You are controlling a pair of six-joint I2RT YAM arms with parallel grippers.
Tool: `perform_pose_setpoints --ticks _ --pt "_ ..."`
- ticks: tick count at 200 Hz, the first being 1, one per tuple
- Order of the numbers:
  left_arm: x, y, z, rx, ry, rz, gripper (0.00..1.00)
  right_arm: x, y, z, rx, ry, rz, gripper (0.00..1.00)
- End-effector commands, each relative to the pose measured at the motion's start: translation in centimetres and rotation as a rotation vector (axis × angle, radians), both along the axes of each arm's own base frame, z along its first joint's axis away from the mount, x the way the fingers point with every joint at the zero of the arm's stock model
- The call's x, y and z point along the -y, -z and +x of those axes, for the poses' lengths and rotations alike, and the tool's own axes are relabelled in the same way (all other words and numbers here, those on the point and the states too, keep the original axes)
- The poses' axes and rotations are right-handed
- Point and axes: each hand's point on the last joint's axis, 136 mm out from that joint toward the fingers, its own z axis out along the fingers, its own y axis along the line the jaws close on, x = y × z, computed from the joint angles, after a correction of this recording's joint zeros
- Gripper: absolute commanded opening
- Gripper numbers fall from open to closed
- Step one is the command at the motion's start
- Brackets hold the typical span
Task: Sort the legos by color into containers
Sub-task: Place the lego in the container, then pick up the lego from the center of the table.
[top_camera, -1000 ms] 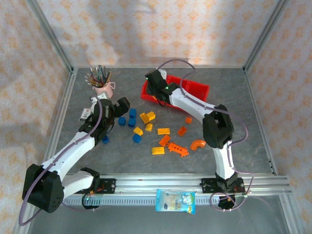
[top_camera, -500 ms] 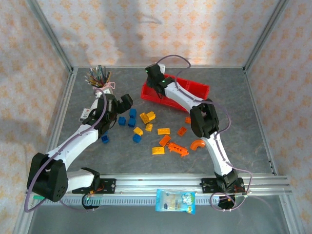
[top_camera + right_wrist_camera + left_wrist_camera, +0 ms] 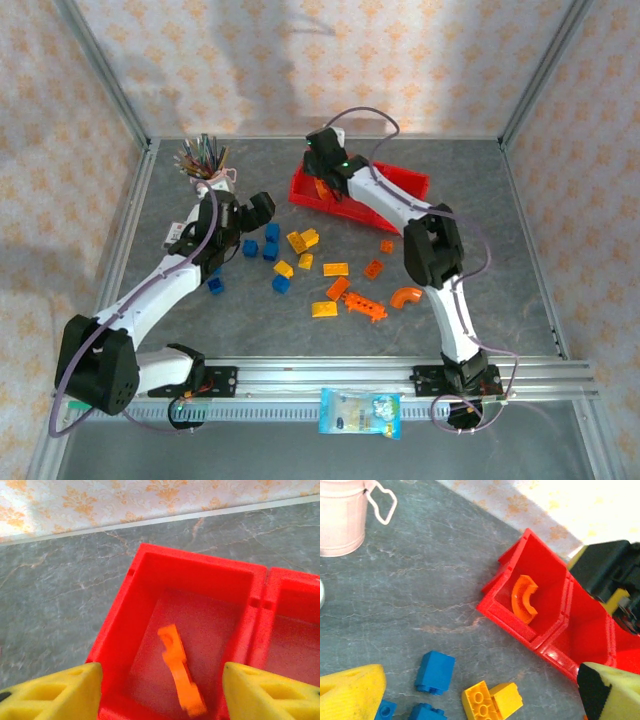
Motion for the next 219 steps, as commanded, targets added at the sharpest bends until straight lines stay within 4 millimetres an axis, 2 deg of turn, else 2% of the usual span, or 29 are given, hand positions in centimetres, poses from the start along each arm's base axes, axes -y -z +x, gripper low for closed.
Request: perform_pose_setpoints --ticks 1,58,99,151,191,219 --pt "0.9 -0.8 -0.8 0.021 0.048 -0.027 0.99 2.2 -2.8 -3.5 -0.007 -0.001 -0.007 0.67" --pt "3.6 0.3 -2.8 0.011 0.106 -0.055 0.99 9.0 0.1 -11.5 -0.139 0.104 -0.087 0.73" --pt "5.4 1.1 -4.1 0.008 0.129 -0.1 0.99 12.7 4.2 -17.1 -0.266 0.219 -0.09 0.78" --pt "6.5 2.1 -5.2 -0.007 0.141 -0.139 0.99 13.0 9.0 -21.6 -0.37 0.288 -0.065 0.84" --pt "6.8 2.3 -5.5 -0.01 0.153 -0.142 0.99 12.3 11.9 -22.8 -0.425 0.315 -0.03 0.81" --pt "6.7 2.7 -5.5 -0.02 0.153 -0.131 0.99 12.8 12.7 -22.8 -0.425 0.349 -0.043 0.79"
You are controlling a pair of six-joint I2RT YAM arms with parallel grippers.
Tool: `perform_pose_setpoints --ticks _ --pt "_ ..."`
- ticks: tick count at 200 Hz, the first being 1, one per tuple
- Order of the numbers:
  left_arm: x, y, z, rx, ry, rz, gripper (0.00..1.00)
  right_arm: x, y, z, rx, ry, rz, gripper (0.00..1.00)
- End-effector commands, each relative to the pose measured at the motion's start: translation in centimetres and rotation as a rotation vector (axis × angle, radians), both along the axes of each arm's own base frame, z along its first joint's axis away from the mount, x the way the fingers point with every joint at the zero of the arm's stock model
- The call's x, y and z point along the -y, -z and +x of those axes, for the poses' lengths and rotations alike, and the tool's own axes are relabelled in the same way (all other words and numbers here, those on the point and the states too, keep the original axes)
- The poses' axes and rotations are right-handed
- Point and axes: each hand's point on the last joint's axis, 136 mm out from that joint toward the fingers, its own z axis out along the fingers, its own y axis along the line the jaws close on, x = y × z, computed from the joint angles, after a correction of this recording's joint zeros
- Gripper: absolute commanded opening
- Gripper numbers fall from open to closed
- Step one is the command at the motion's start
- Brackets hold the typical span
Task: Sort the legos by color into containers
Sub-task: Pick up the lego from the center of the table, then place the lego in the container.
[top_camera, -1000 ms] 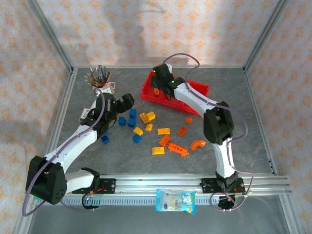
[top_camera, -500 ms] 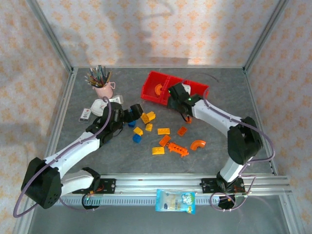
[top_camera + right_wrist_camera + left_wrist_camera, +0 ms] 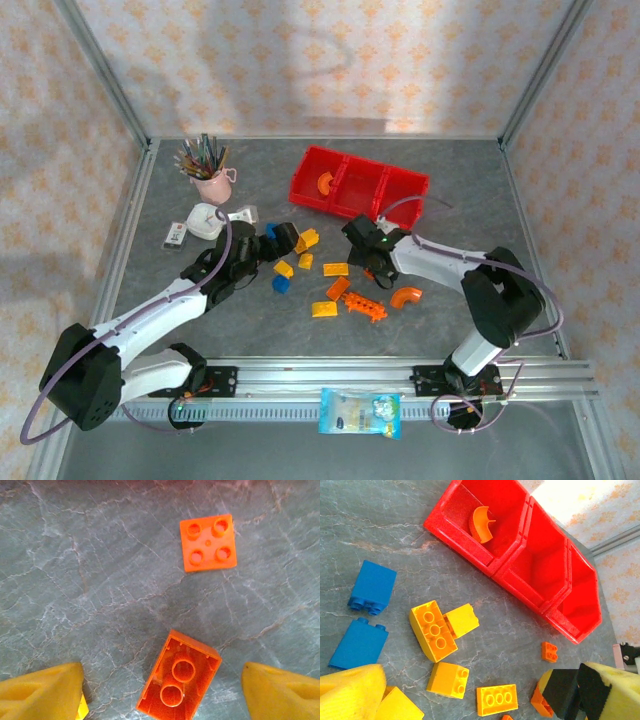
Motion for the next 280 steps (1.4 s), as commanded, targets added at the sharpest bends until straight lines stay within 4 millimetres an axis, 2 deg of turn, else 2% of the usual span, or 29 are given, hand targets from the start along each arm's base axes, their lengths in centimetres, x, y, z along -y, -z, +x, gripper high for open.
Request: perform_pose_setpoints --ticks 1,64,138,161,209,250,280 --pt "-0.1 -0.6 0.0 0.025 -0.015 -0.009 0.99 0.4 0.9 0.2 0.013 0.062 -0.006 0.78" --pt "0.0 -0.4 0.4 0.018 -0.016 0.003 0.99 -0.1 2.7 0.6 -0.006 0.058 -0.014 0.65" --pt "-0.3 -0.6 0.5 0.019 -0.03 0.016 0.99 -0.5 2.4 1.5 0.015 0.0 -0.044 0.34" --pt "-0.4 -0.7 0.4 0.023 -0.032 0.017 0.99 -0.6 1.0 2.1 0.044 -0.029 -0.062 0.29" --pt "-1.0 -1.8 0.7 0.035 -0.052 0.049 0.99 -2.1 -3.7 4.1 0.159 -0.119 -0.055 0.24" --pt "-2.2 -3.0 1.1 0.061 -0.088 0.061 0.99 -6.3 -7.8 6.9 0.275 -0.214 0.022 0.23" --pt "-3.6 -3.7 1.8 0.07 -0.117 0.059 0.99 -9.0 -10.4 10.1 0.365 -0.238 0.057 0.24"
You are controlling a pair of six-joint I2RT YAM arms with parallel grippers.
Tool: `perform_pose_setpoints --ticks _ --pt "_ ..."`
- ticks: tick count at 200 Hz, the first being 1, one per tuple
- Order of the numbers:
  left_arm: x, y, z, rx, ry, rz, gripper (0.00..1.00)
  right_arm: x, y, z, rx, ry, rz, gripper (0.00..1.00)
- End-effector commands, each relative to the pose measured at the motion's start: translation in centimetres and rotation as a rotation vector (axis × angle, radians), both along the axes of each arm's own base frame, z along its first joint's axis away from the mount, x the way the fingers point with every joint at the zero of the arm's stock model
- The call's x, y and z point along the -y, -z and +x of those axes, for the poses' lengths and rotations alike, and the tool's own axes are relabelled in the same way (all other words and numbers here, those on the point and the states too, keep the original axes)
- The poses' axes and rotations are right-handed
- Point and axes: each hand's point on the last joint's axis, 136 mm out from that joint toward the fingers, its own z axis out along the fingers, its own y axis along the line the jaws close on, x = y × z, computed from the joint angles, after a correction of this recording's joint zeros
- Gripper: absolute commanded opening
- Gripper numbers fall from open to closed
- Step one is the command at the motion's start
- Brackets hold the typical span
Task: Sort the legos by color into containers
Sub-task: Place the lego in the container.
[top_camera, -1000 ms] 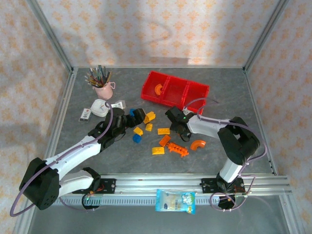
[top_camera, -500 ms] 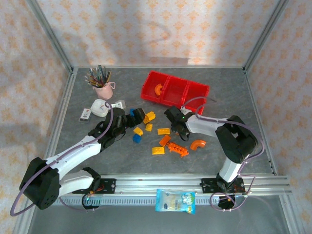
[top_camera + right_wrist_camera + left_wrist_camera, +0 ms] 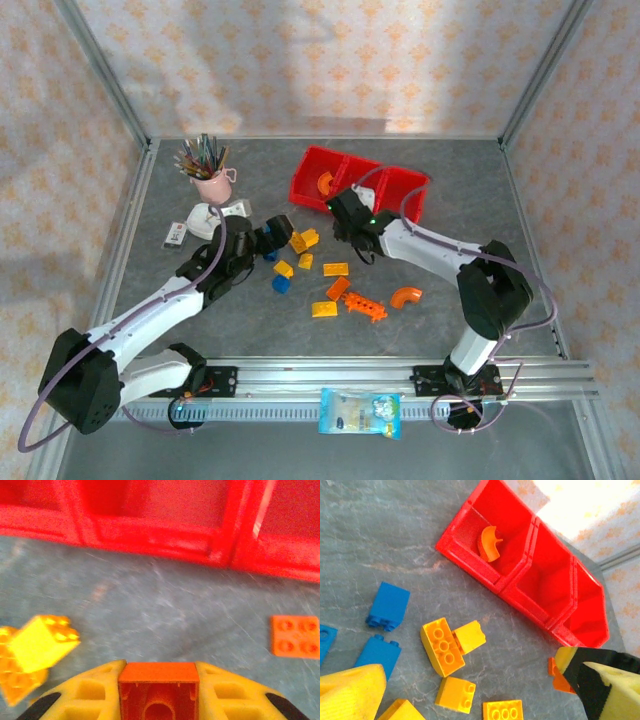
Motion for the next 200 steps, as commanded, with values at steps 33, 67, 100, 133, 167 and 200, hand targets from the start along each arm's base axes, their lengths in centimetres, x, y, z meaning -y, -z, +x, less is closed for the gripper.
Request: perform_pose_setpoints --ticks 33,67,100,133,167,200 --pt "-2.9 -2.3 1.5 0.045 -0.062 0.022 0.99 -4.3 -3.4 6.8 0.157 -0.024 0.01 0.24" --pt "-3.9 -2.0 2.4 0.035 -0.086 0.033 0.99 -5.0 -3.4 11.2 0.182 0.036 -0.036 0.25" --pt "-4.2 -1.6 3.3 0.033 -0.099 0.034 0.99 -5.7 -2.6 15.1 0.228 0.027 -0.037 0.26" --pt "-3.9 -1.8 4.1 0.043 -0.087 0.039 0.99 -4.9 -1.8 18.4 0.226 0.057 -0.049 0.36" --pt "-3.8 -2.3 4.6 0.066 -0.084 0.044 0.99 -5.4 -3.1 19.4 0.273 0.01 -0.076 0.53" --pt "-3.8 -2.2 4.8 0.054 -0.082 0.054 0.99 -5.6 -4.6 18.5 0.274 -0.027 -0.052 0.58"
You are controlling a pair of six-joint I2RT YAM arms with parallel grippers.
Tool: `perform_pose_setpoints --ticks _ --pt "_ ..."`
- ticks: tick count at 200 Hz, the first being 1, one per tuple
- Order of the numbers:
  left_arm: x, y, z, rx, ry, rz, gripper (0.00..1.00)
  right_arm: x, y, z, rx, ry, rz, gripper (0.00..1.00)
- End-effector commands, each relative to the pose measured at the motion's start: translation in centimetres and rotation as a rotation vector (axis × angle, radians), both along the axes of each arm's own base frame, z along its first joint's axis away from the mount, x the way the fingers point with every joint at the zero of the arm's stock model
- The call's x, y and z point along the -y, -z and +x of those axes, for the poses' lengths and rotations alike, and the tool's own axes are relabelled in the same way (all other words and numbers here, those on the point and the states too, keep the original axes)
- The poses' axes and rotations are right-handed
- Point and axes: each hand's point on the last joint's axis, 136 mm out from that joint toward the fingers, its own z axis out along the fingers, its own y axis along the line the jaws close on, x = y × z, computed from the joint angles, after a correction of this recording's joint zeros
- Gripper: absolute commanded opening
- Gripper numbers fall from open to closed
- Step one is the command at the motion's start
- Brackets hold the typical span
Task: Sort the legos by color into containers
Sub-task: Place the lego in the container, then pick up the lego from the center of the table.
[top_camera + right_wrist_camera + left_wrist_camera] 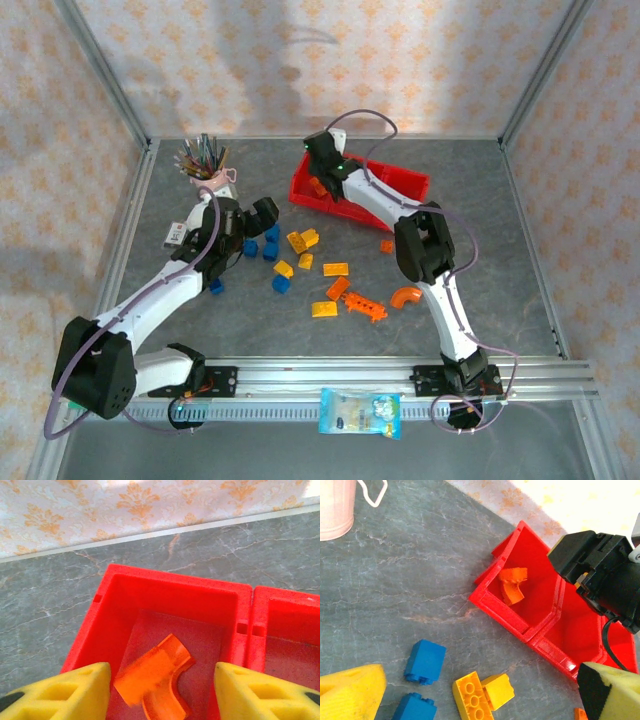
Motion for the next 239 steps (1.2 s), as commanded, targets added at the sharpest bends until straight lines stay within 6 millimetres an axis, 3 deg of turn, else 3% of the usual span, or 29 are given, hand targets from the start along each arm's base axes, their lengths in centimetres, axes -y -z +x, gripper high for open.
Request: perform_pose_setpoints --ticks 1,21,59,103,192,239 --pt "-0.1 -1.5 1.0 0.042 0.001 0.002 0.99 -0.4 -3.3 -0.8 0.037 -0.04 0.003 0.58" --pt "-0.1 -1.5 0.8 0.038 0.003 -0.003 0.99 -0.2 -3.8 -2.2 0.02 -0.07 0.021 0.61" --pt "0.4 -1.4 0.2 0.032 0.035 -0.024 0.99 2.2 -4.4 -6.0 -0.021 -0.063 0.032 0.66" --pt "1.4 -0.7 -0.7 0.023 0.076 -0.076 0.99 6.0 -3.1 -11.1 -0.106 -0.027 0.024 0.7" --pt "5.7 0.7 -3.5 0.017 0.154 -0.145 0.99 12.0 2.9 -20.4 -0.322 0.028 -0.005 0.75" --pt "5.9 1.7 -3.9 0.009 0.133 -0.171 0.99 13.6 7.0 -22.7 -0.407 0.077 0.003 0.77"
